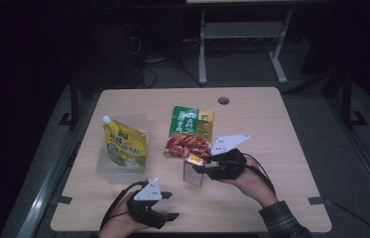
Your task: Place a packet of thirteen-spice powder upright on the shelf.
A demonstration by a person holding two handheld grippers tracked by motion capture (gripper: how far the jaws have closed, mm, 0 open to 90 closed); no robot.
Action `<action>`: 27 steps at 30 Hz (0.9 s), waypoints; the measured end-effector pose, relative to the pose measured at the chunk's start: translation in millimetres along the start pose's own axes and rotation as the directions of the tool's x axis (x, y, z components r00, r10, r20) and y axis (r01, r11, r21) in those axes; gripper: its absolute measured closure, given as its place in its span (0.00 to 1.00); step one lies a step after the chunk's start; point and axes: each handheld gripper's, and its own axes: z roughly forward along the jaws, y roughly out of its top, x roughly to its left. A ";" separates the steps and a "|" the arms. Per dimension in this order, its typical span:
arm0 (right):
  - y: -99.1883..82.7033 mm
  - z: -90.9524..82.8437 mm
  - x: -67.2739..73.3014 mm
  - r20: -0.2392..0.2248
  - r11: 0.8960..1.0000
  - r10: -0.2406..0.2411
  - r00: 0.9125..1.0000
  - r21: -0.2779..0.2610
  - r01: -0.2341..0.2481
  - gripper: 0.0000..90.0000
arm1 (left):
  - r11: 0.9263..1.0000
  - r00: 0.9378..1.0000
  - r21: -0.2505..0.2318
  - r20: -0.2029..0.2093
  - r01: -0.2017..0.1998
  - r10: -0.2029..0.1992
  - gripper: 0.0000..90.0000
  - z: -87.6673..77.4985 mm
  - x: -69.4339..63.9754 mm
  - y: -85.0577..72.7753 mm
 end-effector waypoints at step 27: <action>101.3 68.0 13.0 -0.164 0.980 -0.183 0.969 -0.103 0.168 0.75 | 0.999 0.997 0.021 0.055 -0.048 0.047 0.35 4.0 -7.7 -1.9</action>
